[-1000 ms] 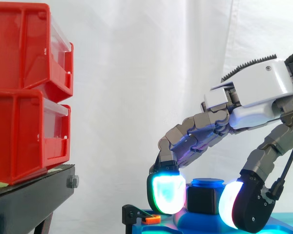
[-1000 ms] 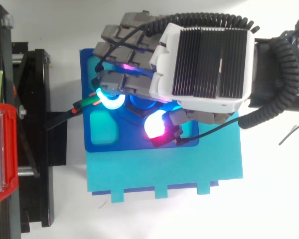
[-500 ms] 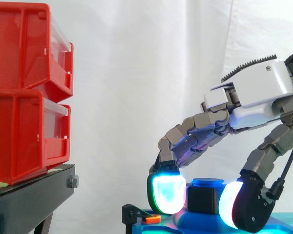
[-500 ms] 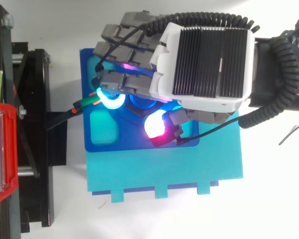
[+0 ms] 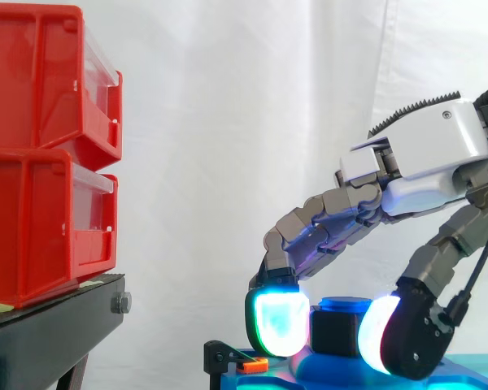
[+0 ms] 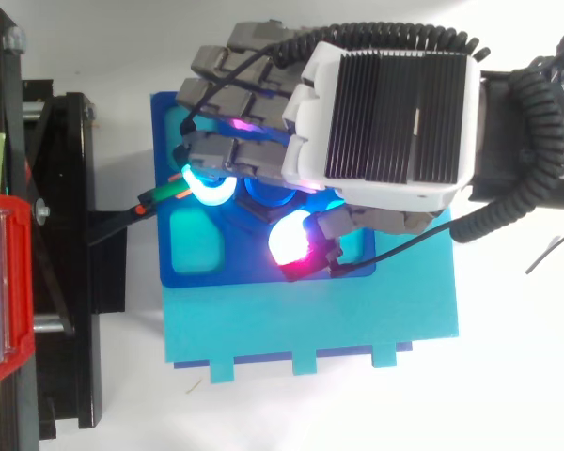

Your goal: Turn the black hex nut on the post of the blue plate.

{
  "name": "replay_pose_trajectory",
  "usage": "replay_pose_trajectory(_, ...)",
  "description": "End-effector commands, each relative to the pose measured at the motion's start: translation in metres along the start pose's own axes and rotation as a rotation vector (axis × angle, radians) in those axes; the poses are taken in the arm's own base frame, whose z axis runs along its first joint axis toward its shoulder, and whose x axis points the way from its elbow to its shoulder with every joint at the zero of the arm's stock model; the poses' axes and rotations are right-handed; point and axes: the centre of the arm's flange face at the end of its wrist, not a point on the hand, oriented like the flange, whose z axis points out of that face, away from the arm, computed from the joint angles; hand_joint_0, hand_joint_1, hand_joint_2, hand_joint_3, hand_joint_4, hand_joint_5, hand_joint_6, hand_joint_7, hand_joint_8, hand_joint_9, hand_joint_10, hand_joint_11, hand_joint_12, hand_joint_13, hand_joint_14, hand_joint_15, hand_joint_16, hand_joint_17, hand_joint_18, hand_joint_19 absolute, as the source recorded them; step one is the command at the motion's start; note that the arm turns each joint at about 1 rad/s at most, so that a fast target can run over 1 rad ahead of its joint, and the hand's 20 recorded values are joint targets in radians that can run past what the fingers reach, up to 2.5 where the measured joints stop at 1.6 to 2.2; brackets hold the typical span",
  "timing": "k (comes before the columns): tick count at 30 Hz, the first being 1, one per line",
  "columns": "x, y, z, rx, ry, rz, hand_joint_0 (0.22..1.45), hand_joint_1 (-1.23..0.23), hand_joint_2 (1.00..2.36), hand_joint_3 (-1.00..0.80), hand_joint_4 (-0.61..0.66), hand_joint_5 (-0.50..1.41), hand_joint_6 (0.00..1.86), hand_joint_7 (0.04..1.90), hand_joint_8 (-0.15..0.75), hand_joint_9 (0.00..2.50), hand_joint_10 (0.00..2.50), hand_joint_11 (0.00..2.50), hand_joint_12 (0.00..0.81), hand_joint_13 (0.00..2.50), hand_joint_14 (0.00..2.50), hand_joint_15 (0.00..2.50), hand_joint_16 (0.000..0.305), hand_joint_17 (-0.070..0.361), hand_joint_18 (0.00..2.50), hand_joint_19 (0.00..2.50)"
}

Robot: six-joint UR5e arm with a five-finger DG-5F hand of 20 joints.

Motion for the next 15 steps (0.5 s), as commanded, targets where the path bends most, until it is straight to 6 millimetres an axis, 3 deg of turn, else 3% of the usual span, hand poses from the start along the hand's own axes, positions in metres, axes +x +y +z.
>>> replay_pose_trajectory(1, -0.001, 0.003, 0.000, -0.004, -0.004, 0.010, 0.51, -0.64, 1.00, -0.50, 0.29, -0.21, 0.50, 1.07, 0.293, 0.34, 0.00, 0.00, 0.425, 0.34, 0.00, 0.00, 0.062, 0.139, 0.33, 0.12)
replay_pose_trajectory(10, -0.054, 0.017, -0.009, -0.011, -0.012, 0.035, 0.50, -0.62, 1.00, -0.50, 0.29, -0.21, 0.50, 1.06, 0.299, 0.34, 0.00, 0.00, 0.433, 0.34, 0.00, 0.00, 0.063, 0.142, 0.34, 0.12)
replay_pose_trajectory(15, -0.066, 0.023, -0.016, -0.011, 0.007, 0.038, 0.50, -0.62, 1.00, -0.50, 0.29, -0.21, 0.50, 1.06, 0.300, 0.34, 0.00, 0.00, 0.434, 0.34, 0.00, 0.00, 0.063, 0.143, 0.34, 0.12)
